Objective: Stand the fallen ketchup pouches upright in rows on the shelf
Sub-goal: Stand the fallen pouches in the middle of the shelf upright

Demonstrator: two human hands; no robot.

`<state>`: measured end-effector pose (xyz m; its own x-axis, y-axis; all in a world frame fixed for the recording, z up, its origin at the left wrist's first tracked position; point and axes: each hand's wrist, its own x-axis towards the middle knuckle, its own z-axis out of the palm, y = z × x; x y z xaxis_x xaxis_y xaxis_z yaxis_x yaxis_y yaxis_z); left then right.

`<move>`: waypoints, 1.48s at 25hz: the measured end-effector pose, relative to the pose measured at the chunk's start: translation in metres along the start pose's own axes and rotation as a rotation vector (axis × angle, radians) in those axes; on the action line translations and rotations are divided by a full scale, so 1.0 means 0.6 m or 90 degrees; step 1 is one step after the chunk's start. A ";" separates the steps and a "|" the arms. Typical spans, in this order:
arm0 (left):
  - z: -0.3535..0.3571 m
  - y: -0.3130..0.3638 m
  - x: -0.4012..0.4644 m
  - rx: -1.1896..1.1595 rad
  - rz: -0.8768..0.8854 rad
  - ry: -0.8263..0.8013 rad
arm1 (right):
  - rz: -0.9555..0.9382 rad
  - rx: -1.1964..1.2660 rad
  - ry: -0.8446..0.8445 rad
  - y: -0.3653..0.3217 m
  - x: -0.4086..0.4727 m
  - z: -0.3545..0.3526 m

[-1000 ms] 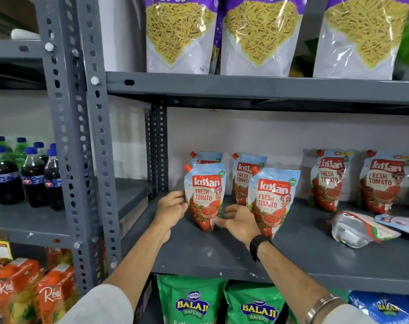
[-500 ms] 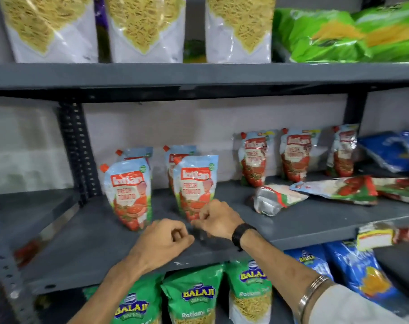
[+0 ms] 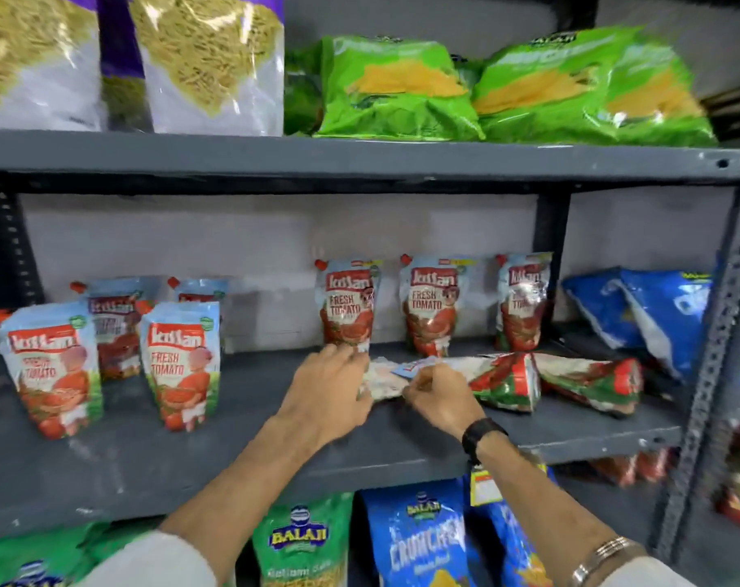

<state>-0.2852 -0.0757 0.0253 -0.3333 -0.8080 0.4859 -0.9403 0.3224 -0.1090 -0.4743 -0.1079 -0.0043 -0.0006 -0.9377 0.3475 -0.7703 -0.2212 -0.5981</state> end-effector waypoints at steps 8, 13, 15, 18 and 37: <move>0.052 0.010 0.071 0.212 0.064 -0.192 | 0.025 0.028 -0.099 0.040 0.043 0.000; 0.015 -0.041 0.095 -0.019 -0.062 -0.181 | -0.046 -0.047 -0.033 0.032 0.042 0.007; 0.005 -0.074 0.099 -0.139 -0.119 -0.177 | -0.023 0.006 -0.050 0.020 0.044 0.021; -0.014 -0.119 0.082 -0.353 -0.219 -0.186 | 0.004 0.066 -0.071 -0.008 0.048 0.048; 0.059 -0.134 0.084 -0.837 -0.183 -0.056 | 0.012 0.729 -0.054 -0.129 0.117 0.017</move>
<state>-0.2288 -0.1599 0.0279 -0.1877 -0.9390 0.2883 -0.2311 0.3275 0.9161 -0.4080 -0.1594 0.0589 0.0698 -0.9490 0.3075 0.2612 -0.2801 -0.9237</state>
